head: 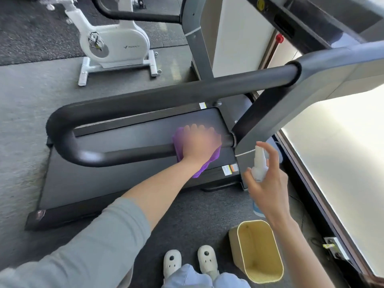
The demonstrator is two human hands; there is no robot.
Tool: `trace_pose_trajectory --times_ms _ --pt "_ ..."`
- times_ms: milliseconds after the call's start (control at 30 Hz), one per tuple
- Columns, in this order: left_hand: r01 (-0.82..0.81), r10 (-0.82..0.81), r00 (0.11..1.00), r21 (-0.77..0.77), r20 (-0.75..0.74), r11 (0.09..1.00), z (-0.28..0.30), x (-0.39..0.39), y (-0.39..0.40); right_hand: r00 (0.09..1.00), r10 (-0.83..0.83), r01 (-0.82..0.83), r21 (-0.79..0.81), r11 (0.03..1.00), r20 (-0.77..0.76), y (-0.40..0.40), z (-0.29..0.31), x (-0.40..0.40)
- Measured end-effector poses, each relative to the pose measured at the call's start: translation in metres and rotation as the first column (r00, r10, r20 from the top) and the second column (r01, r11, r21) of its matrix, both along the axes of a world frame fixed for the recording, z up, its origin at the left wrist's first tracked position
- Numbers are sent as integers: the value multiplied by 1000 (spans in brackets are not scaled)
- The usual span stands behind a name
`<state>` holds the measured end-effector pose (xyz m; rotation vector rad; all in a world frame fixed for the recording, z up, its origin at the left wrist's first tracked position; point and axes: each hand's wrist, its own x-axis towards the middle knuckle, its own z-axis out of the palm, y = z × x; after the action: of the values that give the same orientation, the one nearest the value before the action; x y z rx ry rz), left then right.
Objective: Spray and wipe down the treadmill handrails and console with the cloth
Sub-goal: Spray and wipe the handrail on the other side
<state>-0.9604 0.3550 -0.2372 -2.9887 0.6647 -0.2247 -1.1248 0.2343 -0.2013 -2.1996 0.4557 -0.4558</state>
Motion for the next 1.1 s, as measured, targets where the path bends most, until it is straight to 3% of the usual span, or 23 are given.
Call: trace_pose_trajectory --times_ms 167,300,667,800,1100 --pt "92 -91 996 29 -26 995 -4 1 -33 1000 5 -5 -6 1000 10 -7 7 3" --pt "145 -146 988 28 44 989 -5 1 14 998 60 -60 4 998 7 3 11 11" --pt "-173 163 965 34 203 984 18 -19 203 975 222 -222 6 975 26 45 18 35" --pt "-268 268 933 -33 240 963 13 -18 177 971 238 -238 9 971 30 54 14 38" --pt "-128 130 970 -23 206 992 -5 -8 92 989 147 -147 32 989 -14 38 -7 20"
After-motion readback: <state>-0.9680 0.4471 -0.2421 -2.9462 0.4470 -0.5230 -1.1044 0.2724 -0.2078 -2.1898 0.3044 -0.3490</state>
